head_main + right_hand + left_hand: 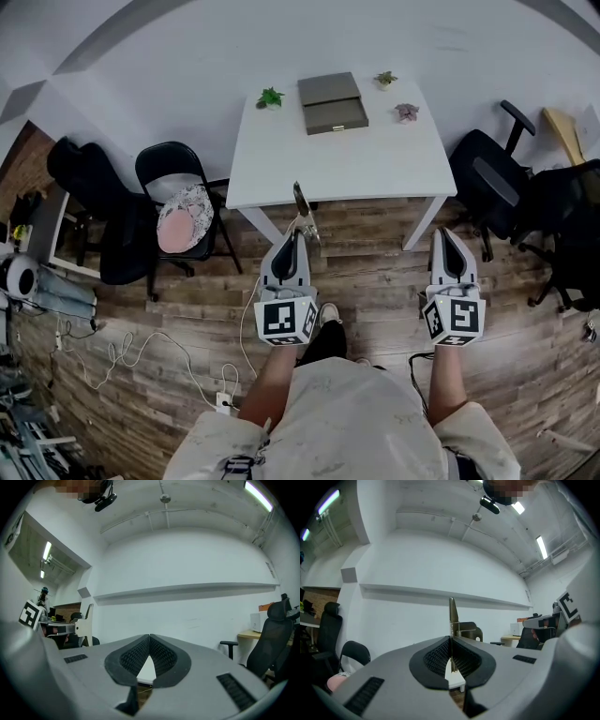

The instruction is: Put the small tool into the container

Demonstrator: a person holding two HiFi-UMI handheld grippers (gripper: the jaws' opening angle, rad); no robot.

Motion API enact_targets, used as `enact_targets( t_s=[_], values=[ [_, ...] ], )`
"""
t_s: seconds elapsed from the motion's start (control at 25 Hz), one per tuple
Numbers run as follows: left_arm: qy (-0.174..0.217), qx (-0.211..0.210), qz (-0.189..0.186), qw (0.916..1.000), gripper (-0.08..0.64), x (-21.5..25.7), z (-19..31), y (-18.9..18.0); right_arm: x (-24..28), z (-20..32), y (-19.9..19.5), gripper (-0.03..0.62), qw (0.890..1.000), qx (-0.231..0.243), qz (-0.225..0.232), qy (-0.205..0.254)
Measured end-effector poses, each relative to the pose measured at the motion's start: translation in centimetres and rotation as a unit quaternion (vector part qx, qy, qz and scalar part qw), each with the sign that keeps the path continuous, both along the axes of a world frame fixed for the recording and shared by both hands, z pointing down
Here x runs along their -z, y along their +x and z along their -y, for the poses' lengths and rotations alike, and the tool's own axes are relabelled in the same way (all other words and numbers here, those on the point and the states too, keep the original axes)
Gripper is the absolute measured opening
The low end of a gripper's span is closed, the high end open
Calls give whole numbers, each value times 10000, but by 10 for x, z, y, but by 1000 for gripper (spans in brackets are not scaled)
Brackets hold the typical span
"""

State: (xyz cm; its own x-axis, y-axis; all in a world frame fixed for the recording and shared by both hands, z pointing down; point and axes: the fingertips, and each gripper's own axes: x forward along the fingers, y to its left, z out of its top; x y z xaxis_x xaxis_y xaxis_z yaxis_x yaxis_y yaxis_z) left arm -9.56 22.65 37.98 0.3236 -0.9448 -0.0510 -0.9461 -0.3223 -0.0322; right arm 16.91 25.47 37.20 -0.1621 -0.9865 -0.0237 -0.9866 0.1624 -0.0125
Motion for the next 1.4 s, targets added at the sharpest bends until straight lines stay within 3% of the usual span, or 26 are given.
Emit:
enact_targets(
  t_s=[0.8,1.4],
  values=[
    [-176,207,-145,9995,6,-10,136,-88,-3,152,-89,17,9996,180,-55,-205],
    [-261,289,-264,9989,6,-17,209,-140,-4,229,-142,17,9991,284,-169,-283]
  ],
)
